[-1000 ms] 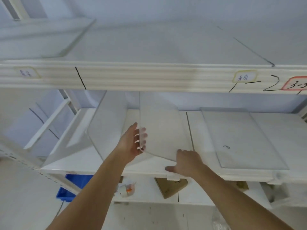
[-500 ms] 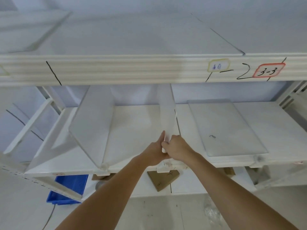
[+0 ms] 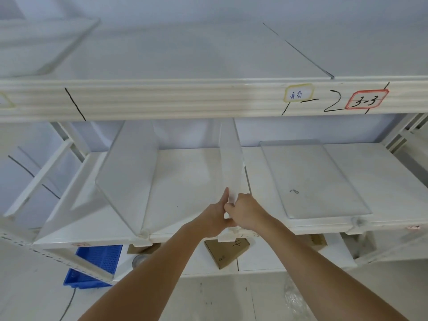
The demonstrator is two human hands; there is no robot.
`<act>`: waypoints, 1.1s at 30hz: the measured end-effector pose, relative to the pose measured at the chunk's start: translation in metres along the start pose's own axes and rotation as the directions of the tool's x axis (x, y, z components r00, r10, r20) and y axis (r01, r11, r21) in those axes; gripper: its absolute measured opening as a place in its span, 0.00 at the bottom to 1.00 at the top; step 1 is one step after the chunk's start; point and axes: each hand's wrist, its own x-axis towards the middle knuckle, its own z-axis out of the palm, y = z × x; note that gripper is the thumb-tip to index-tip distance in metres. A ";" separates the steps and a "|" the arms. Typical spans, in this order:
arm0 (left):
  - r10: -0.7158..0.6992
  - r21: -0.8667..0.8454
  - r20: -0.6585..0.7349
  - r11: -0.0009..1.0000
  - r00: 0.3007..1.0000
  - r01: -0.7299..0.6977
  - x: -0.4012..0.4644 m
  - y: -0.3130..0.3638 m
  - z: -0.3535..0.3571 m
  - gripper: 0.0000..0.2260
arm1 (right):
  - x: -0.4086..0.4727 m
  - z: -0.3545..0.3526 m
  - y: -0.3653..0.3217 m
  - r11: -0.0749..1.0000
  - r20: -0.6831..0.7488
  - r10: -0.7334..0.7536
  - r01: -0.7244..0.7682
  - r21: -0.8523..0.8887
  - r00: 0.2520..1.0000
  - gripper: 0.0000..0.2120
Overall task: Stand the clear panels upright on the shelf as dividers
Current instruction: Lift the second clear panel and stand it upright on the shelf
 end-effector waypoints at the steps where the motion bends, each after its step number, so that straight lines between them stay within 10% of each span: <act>1: -0.010 0.008 -0.001 1.000 1.000 0.010 -0.001 0.001 0.001 0.47 | 0.000 0.001 0.000 1.000 -0.001 0.007 -0.007 0.016 1.000 0.13; 14: -0.114 0.100 -0.032 0.988 0.993 0.117 -0.008 -0.014 0.020 0.31 | 0.004 0.045 0.003 0.996 -0.132 0.067 -0.073 -0.042 0.989 0.19; 20: -0.018 0.095 -0.004 0.995 1.000 0.018 0.000 -0.026 0.020 0.42 | 0.006 0.044 0.018 0.999 -0.006 0.029 -0.029 -0.021 1.000 0.14; 24: -0.200 -0.151 -0.114 0.972 0.973 0.182 -0.021 -0.041 0.028 0.14 | -0.018 0.064 0.060 0.931 -0.025 0.112 -0.096 0.353 0.993 0.17; 28: -0.543 -0.694 0.085 0.569 0.835 0.441 -0.036 -0.064 0.051 0.17 | -0.032 0.092 0.088 0.526 0.134 0.470 -0.398 0.752 0.873 0.11; 33: -0.535 -0.927 0.170 0.199 0.828 0.319 -0.023 -0.063 0.071 0.20 | 0.003 0.118 0.085 0.113 0.389 0.349 -0.450 0.886 0.853 0.24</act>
